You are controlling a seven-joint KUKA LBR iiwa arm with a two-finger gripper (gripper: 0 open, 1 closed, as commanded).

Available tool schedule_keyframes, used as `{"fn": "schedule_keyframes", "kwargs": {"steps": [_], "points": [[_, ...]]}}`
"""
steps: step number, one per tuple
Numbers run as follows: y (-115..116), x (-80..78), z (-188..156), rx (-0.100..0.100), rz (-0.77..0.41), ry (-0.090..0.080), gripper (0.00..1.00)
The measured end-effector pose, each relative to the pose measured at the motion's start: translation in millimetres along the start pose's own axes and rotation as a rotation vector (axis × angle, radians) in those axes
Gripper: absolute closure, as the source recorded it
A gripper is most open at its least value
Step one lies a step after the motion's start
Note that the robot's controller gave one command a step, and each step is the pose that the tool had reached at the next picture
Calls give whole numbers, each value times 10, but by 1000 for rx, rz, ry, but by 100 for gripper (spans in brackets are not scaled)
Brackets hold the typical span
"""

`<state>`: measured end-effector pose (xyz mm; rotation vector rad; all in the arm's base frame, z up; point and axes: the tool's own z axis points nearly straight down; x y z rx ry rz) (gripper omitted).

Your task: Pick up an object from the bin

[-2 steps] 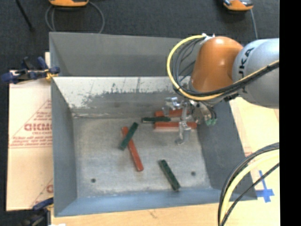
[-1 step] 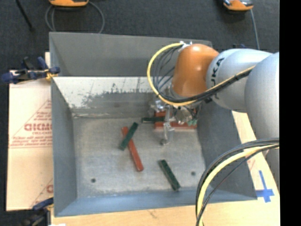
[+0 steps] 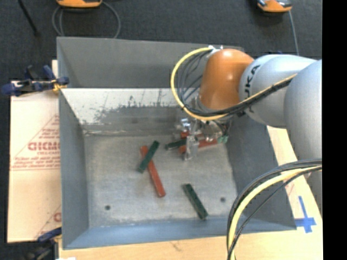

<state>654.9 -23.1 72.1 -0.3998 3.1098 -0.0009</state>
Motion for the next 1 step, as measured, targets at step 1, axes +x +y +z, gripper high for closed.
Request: {"fn": "schedule_keyframes", "kwargs": {"steps": [1], "points": [[8, 274, -1322, 4, -158, -4, 100]]}}
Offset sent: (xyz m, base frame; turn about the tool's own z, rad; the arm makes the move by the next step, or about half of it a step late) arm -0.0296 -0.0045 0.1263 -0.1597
